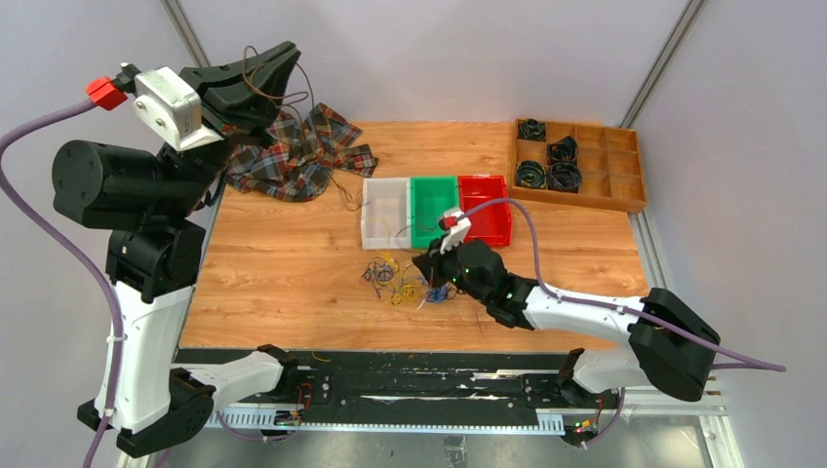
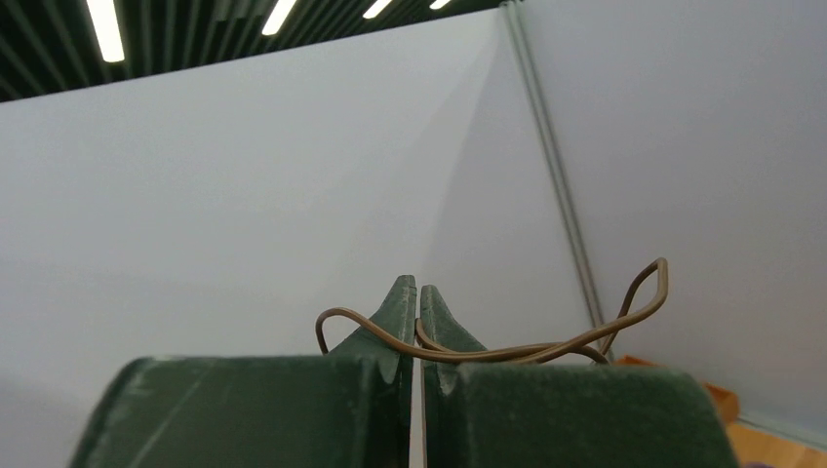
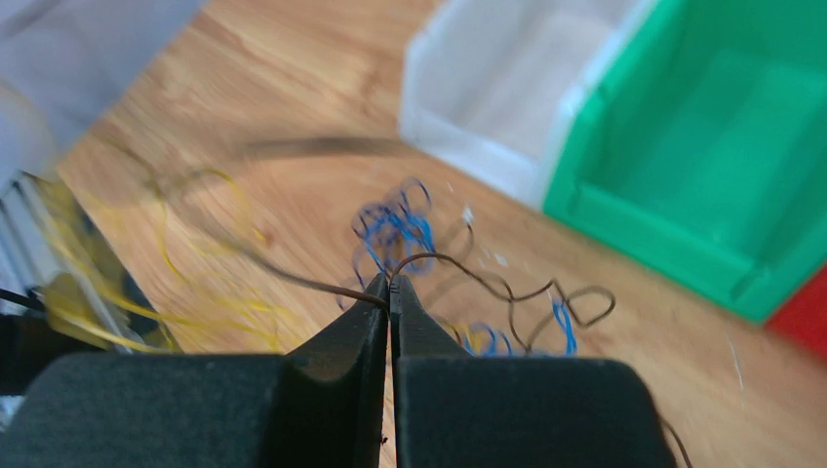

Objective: Untangle the cables
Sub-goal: Untie the cable.

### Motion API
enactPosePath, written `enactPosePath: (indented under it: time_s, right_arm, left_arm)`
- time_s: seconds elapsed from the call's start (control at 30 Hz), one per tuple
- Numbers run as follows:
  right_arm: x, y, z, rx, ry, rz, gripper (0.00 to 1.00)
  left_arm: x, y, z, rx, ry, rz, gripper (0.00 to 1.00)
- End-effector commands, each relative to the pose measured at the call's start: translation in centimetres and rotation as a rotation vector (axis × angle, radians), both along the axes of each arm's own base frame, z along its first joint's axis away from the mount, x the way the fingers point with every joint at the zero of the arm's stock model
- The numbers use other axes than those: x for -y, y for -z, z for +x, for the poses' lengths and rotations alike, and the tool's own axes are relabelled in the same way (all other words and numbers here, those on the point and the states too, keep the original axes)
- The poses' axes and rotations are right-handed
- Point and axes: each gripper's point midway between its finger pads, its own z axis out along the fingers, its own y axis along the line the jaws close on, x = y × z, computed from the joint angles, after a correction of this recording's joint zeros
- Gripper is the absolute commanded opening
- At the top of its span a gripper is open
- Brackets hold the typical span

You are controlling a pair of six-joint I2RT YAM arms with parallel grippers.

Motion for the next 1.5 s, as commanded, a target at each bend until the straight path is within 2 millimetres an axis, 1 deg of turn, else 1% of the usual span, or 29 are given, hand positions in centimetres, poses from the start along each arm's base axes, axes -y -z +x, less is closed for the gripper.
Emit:
enactPosePath:
  time_s: [0.0, 0.07, 0.17, 0.23, 0.3, 0.33, 0.37, 0.4, 0.5, 0.53, 0.6, 0.63, 0.7, 0.8, 0.87, 0.97, 1.03, 1.1, 1.17, 1.2, 1.23, 1.27, 1.3, 1.37, 1.4, 1.47]
  right_arm:
    - [3.0, 4.4, -0.5, -0.073, 0.103, -0.044, 0.01]
    - [4.4, 6.8, -1.2, -0.108, 0.124, -0.076, 0.0]
    - [5.8, 8.7, -2.0, -0.145, 0.147, -0.093, 0.0]
    - [6.3, 9.3, -2.3, -0.156, 0.148, -0.1, 0.01]
    - [6.1, 9.2, -2.7, -0.162, 0.124, -0.108, 0.02]
    - [5.9, 8.7, -2.8, -0.159, 0.109, -0.113, 0.08]
    - [5.6, 7.9, -2.8, -0.155, 0.095, -0.115, 0.18]
    - [5.3, 6.5, -2.7, -0.135, 0.08, -0.103, 0.28]
    - [3.5, 0.8, -2.7, -0.037, -0.006, -0.019, 0.62]
    - [2.8, -1.0, -2.8, -0.006, -0.04, 0.005, 0.69]
    - [1.2, -4.3, -2.9, 0.045, -0.109, 0.035, 0.72]
    - [0.0, -6.0, -3.0, 0.068, -0.161, 0.046, 0.72]
    - [-1.6, -7.7, -3.3, 0.097, -0.231, 0.055, 0.73]
    - [-3.7, -9.6, -3.0, 0.159, -0.286, 0.082, 0.74]
    - [-4.8, -10.8, -2.2, 0.205, -0.29, 0.102, 0.75]
    - [-6.5, -12.1, -1.6, 0.252, -0.318, 0.123, 0.76]
    - [-7.7, -12.4, -1.7, 0.272, -0.362, 0.133, 0.76]
    - [-8.6, -12.2, -1.6, 0.281, -0.392, 0.13, 0.75]
    - [-9.3, -11.8, -1.2, 0.281, -0.393, 0.118, 0.71]
    - [-9.5, -11.5, -0.8, 0.277, -0.389, 0.103, 0.67]
    - [-9.7, -10.9, -0.4, 0.265, -0.378, 0.083, 0.61]
    - [-9.8, -10.2, 0.0, 0.251, -0.363, 0.065, 0.52]
    - [-9.7, -9.6, 0.4, 0.237, -0.344, 0.054, 0.39]
    - [-9.2, -7.9, 1.0, 0.202, -0.3, 0.031, 0.07]
    - [-8.8, -7.0, 1.3, 0.184, -0.274, 0.019, 0.01]
    - [-7.8, -4.9, 1.5, 0.15, -0.231, -0.007, 0.01]
  left_arm:
    - [-3.2, -3.9, -1.0, 0.138, -0.149, -0.093, 0.01]
    - [-4.0, -4.5, -0.7, 0.156, -0.199, -0.115, 0.01]
    - [-4.6, -4.9, -0.5, 0.166, -0.23, -0.131, 0.01]
    - [-4.4, -4.9, -0.6, 0.166, -0.222, -0.125, 0.01]
    - [-4.0, -4.8, -0.6, 0.158, -0.196, -0.126, 0.01]
    - [-3.7, -4.7, -0.7, 0.153, -0.177, -0.124, 0.01]
    - [-3.4, -4.5, -0.8, 0.15, -0.156, -0.119, 0.01]
    - [-3.0, -4.3, -1.0, 0.143, -0.131, -0.113, 0.01]
    - [-2.0, -3.6, -1.3, 0.116, -0.066, -0.09, 0.01]
    - [-1.7, -3.5, -1.2, 0.108, -0.052, -0.085, 0.01]
    - [-1.3, -3.1, -1.0, 0.089, -0.034, -0.079, 0.01]
    - [-1.2, -2.9, -1.0, 0.082, -0.028, -0.076, 0.01]
    - [-1.0, -2.6, -0.8, 0.068, -0.02, -0.07, 0.01]
    - [-0.7, -2.3, -0.8, 0.055, -0.003, -0.061, 0.01]
    - [-0.5, -2.2, -0.9, 0.05, 0.008, -0.061, 0.01]
    - [-0.3, -2.1, -1.0, 0.044, 0.021, -0.056, 0.01]
    - [-0.3, -2.0, -1.2, 0.045, 0.026, -0.05, 0.01]
    - [-0.2, -1.8, -1.0, 0.038, 0.021, -0.039, 0.01]
    - [-0.3, -1.6, -0.8, 0.034, 0.011, -0.031, 0.01]
    - [-0.3, -1.5, -0.7, 0.032, 0.007, -0.027, 0.01]
    - [-0.3, -1.4, -0.6, 0.029, 0.001, -0.026, 0.01]
    - [-0.3, -1.4, -0.5, 0.027, -0.001, -0.027, 0.01]
    - [-0.4, -1.4, -0.6, 0.026, -0.003, -0.028, 0.01]
    - [-0.5, -1.5, -0.6, 0.032, -0.009, -0.029, 0.01]
    - [-0.6, -1.7, -0.7, 0.038, -0.015, -0.032, 0.01]
    - [-1.1, -2.0, -0.4, 0.053, -0.047, -0.042, 0.01]
